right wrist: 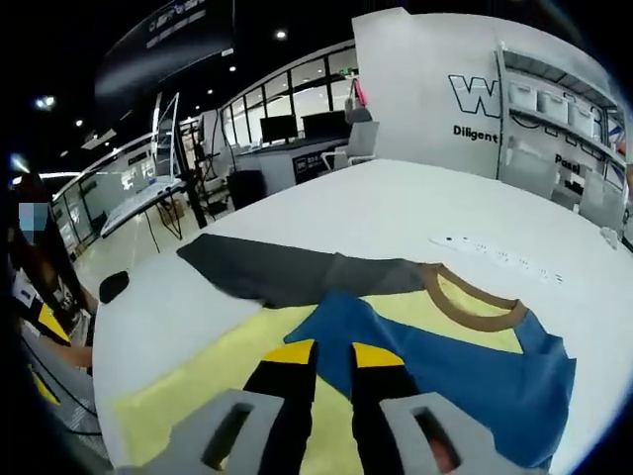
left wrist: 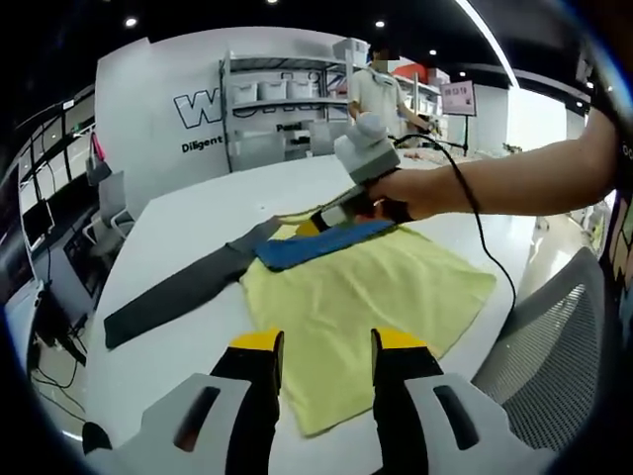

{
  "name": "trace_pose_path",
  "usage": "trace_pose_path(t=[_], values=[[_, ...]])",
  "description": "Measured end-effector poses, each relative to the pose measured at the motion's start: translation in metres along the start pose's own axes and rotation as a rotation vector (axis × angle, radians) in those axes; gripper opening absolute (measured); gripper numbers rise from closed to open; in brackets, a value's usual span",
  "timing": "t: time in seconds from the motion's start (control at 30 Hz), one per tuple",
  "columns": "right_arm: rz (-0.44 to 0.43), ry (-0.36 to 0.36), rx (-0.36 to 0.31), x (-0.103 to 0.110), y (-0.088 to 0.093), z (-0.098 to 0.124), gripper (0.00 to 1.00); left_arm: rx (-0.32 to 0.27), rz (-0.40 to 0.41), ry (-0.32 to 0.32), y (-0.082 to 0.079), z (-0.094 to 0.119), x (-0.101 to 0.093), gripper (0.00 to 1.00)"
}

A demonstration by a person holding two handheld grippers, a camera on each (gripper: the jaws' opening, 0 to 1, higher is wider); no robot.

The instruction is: Fold the garment on the visible template until the final outline fits inside the template.

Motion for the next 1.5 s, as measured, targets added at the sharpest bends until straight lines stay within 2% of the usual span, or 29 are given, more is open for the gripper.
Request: trace_pose_path(t=[0.3, 0.47, 0.83, 1.13, 1.23, 1.3, 1.43, 1.5], values=[[-0.013, 0.074, -0.033, -0.017, 0.004, 0.040, 0.12, -0.011, -0.005, -0.010, -0.005, -0.002, 0.005, 0.33], [-0.026, 0.106, -0.038, -0.024, 0.012, 0.061, 0.14, -0.013, -0.005, -0.008, -0.007, -0.005, 0.007, 0.33], [-0.068, 0.142, -0.047, -0.022, 0.029, 0.087, 0.18, -0.027, 0.019, -0.024, -0.011, -0.009, 0.015, 0.33], [-0.103, 0.108, -0.057, -0.006, 0.037, 0.099, 0.25, -0.026, 0.054, -0.039, -0.006, -0.012, 0.023, 0.33], [-0.059, 0.096, -0.065, 0.001, 0.037, 0.100, 0.26, -0.028, 0.060, -0.043, -0.005, -0.012, 0.024, 0.33], [-0.080, 0.053, -0.068, 0.009, 0.035, 0.099, 0.31, -0.022, 0.057, -0.049, -0.003, -0.013, 0.027, 0.33], [-0.021, 0.037, -0.061, 0.019, 0.035, 0.103, 0.34, -0.025, 0.074, -0.066, -0.003, -0.012, 0.033, 0.33], [-0.035, 0.024, -0.074, 0.023, 0.035, 0.104, 0.43, -0.025, 0.074, -0.075, -0.002, -0.012, 0.038, 0.34]])
Point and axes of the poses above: the point that each gripper's makers call its tool centre point, and the gripper's own axes: z roughly backward along the fingers, x roughly to its left, y roughly out of its underside, the point moved 1 cm from there along z, roughly backward along the fingers, and after that the axes turned 1 degree about z, right-handed, at the moved point
